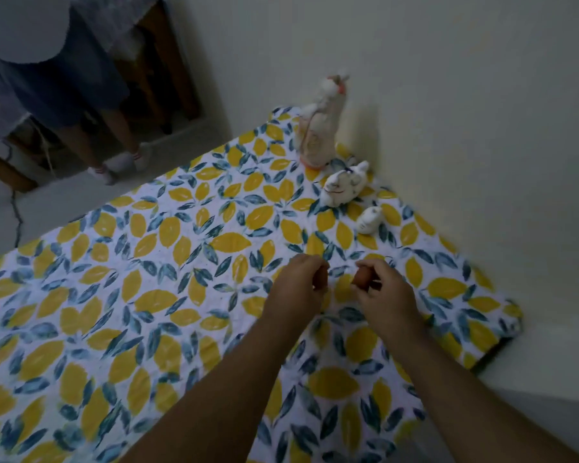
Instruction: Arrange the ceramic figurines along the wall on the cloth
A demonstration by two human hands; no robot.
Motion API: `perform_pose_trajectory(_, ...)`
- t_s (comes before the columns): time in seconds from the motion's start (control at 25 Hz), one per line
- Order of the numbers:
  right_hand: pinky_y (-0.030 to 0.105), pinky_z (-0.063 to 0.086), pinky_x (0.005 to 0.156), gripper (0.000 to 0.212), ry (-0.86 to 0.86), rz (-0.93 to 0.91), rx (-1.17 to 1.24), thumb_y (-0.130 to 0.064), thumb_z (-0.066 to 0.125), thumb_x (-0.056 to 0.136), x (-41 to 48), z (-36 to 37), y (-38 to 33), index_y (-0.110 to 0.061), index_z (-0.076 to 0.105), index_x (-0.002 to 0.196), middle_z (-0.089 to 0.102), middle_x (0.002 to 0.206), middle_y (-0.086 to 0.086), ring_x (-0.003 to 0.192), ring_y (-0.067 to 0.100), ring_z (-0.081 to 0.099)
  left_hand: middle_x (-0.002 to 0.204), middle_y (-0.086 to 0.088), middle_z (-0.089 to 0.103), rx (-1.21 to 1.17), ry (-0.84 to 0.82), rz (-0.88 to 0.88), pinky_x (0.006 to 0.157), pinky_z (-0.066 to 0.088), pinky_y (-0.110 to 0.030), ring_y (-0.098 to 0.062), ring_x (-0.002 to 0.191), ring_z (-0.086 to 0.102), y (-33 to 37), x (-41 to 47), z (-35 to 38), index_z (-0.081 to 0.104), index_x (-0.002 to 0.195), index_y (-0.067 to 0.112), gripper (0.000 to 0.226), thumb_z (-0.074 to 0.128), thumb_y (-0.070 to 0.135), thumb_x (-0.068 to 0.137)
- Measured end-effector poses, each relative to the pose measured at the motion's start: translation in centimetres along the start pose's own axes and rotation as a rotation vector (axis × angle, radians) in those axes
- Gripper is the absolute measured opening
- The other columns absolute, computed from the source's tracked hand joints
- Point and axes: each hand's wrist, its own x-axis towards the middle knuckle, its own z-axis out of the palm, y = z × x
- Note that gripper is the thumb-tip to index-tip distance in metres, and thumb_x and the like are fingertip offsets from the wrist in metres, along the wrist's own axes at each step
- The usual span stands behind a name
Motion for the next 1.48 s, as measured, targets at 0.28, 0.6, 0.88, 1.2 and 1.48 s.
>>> perform_pose_trajectory(0.28,0.046,0.059,0.088,0.029,0.219,0.119,0.044,-0.014,0.073,0.091,3.9,-6.6,7.0,-0.022,0.065,0.118,0.067,0.118,0.005,0.108,0.027,0.064,0.120,-0.014,0.067,-0.051,-0.096,0.140,0.088,0.051,-0.040,-0.031,0.108,0.061,6.7,9.8,8.0,0.063,0.126,0.010,0.044,0.070,0.003,0.083)
perform_pose_trajectory(0.6,0.006,0.036,0.074,0.032,0.210,0.083,-0.048,-0.014,0.075,0.090,4.1,-6.4,8.8,-0.020,0.063,0.119,0.069,0.116,0.004,0.102,0.018,0.062,0.102,-0.011,0.071,-0.083,-0.089,0.130,0.076,0.055,-0.043,-0.029,0.093,0.063,5.8,11.0,10.2,0.067,0.109,0.013,0.028,0.073,0.009,0.082)
perform_pose_trajectory(0.88,0.001,0.032,0.063,0.035,0.223,0.074,-0.109,-0.017,0.078,0.087,3.9,-6.5,9.3,-0.030,0.060,0.113,0.069,0.108,-0.002,0.085,-0.004,0.045,0.102,-0.010,0.072,-0.093,-0.099,0.139,0.076,0.056,-0.045,-0.027,0.091,0.065,5.8,11.2,10.2,0.066,0.112,0.013,0.029,0.071,0.012,0.084)
perform_pose_trajectory(1.2,0.030,0.041,0.094,0.064,0.245,-0.002,-0.198,-0.031,0.081,0.081,3.2,-7.1,7.2,-0.027,0.052,0.137,0.056,0.136,-0.001,0.126,0.018,0.043,0.136,-0.013,0.058,-0.031,-0.078,0.098,0.093,0.047,-0.039,-0.031,0.122,0.054,6.0,9.1,7.7,0.050,0.139,0.013,0.055,0.069,0.017,0.087)
perform_pose_trajectory(1.48,0.046,0.043,0.106,0.060,0.124,-0.401,-0.373,-0.043,0.071,0.089,1.3,-4.0,-6.7,-0.017,0.055,0.140,0.059,0.142,0.006,0.133,0.029,0.049,0.151,-0.010,0.041,0.218,0.224,-0.039,0.109,0.037,-0.043,-0.027,0.139,0.036,1.5,-0.1,-7.2,0.038,0.147,0.012,0.061,0.057,0.040,0.096)
